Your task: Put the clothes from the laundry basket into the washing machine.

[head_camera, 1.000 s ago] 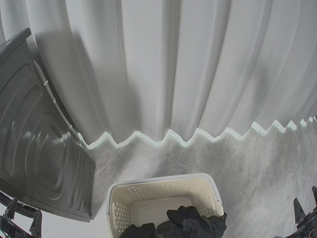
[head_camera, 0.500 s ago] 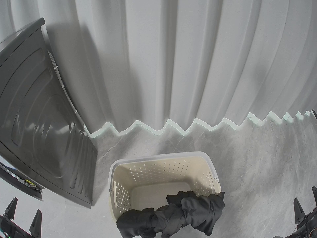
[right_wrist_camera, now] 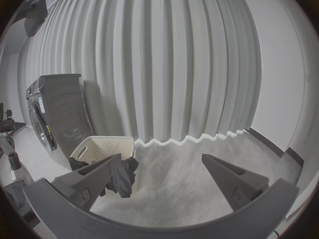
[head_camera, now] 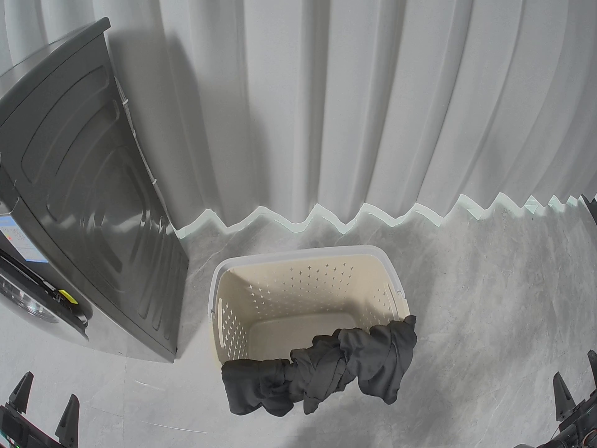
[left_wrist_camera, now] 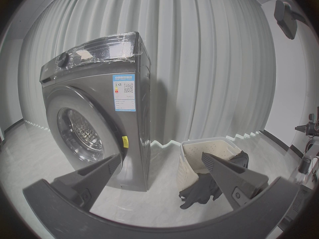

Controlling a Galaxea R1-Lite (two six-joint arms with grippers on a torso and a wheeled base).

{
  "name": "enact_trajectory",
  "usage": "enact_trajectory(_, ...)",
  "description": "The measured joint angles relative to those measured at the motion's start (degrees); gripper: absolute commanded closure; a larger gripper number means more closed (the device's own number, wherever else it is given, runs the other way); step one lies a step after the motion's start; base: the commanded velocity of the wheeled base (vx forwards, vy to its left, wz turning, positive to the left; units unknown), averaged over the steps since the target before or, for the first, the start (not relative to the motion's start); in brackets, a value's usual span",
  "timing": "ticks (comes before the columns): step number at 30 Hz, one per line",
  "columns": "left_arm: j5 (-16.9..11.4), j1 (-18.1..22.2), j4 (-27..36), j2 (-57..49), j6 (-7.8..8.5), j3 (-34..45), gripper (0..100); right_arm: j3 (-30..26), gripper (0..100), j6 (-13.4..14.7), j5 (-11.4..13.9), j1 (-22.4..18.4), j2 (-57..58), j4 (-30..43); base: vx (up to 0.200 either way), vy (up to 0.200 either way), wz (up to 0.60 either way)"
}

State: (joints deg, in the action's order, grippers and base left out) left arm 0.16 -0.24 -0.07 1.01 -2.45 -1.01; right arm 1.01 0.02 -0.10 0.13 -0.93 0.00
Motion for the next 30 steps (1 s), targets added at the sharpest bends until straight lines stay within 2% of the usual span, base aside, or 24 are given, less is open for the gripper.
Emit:
enact_trajectory(15,0.0,0.0,0.0,0.0,0.02,0.0,0,0.0,0,0.0,0.0,0.0,0.0,0.0,-0.200,0.000,0.00)
enact_trajectory(24,0.0,0.1,0.0,0.0,0.02,0.0,0,0.0,0,0.0,0.1,0.1,0.0,0.0,0.000,0.000,0.00)
enact_trajectory(30,0.0,0.0,0.0,0.0,0.02,0.0,0,0.0,0,0.0,0.0,0.0,0.0,0.0,0.000,0.200,0.00)
